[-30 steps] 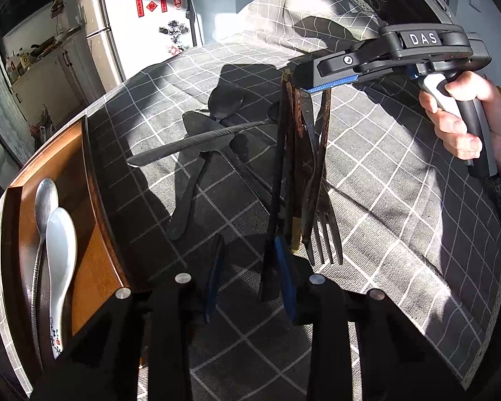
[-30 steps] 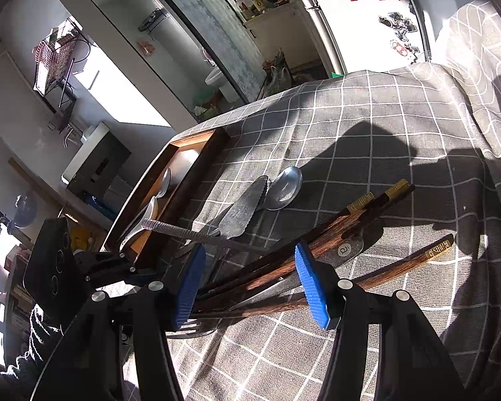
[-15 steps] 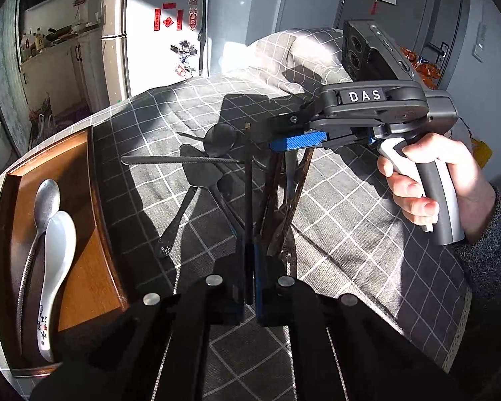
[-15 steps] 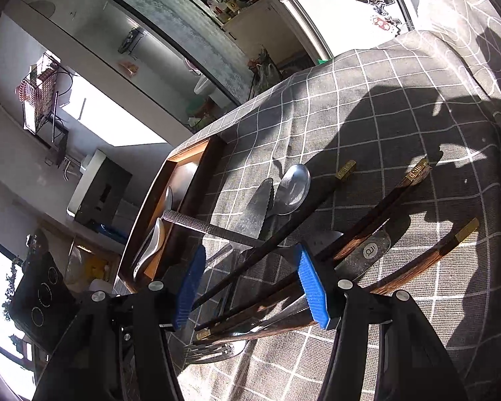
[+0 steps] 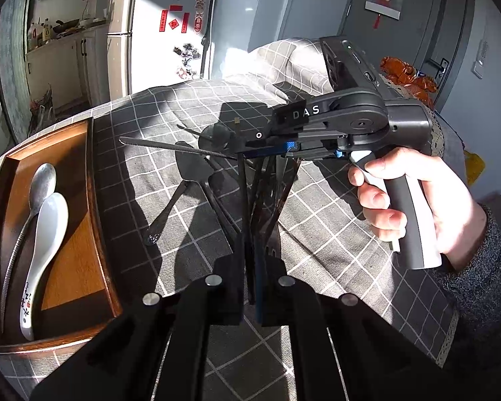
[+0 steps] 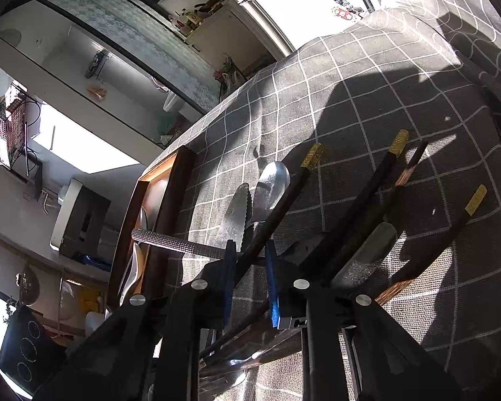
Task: Organize utensils
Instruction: 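Lower the chopstick into the tray beside the spoons and release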
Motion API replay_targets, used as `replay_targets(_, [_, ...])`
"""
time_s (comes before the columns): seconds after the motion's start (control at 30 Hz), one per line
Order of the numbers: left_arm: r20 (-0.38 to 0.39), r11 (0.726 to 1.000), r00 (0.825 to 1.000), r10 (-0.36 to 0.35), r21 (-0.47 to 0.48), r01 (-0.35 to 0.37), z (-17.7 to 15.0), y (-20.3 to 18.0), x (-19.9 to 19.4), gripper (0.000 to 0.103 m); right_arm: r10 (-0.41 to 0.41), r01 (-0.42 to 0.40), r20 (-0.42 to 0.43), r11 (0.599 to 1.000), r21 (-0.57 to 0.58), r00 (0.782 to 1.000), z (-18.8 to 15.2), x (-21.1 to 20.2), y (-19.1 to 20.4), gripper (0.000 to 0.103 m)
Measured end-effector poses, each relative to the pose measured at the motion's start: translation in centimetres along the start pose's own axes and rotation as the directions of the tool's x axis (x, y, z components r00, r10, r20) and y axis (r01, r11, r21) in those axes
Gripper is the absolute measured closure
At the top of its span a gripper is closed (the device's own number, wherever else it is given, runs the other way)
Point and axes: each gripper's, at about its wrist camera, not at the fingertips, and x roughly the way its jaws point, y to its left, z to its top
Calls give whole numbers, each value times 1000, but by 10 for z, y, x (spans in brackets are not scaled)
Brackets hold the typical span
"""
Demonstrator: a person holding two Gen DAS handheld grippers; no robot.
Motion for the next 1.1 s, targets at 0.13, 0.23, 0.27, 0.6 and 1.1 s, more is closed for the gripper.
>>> replay_targets(0.13, [30, 1000, 999, 20, 6, -20, -1, 3, -19, 97, 16, -15, 4, 998, -59, 1000, 7, -3, 31, 86])
replay_targets(0.23, [54, 998, 996, 64, -9, -64, -6, 14, -40, 97, 42, -44, -13, 992, -117, 999, 13, 10, 66, 88])
replay_targets(0.27, [61, 997, 995, 82, -16, -81, -8, 20, -47, 97, 52, -54, -23, 989, -137, 998, 14, 17, 79, 88])
replay_targets(0.6, [16, 953, 957, 289, -100, -286, -39, 91, -73, 96, 29, -70, -148, 957, -280, 989, 13, 119, 174, 89])
replay_targets(1.1, [-21, 902, 913, 408, -147, -406, -37, 128, -60, 97, 99, -145, -153, 934, -327, 983, 2, 104, 188, 45])
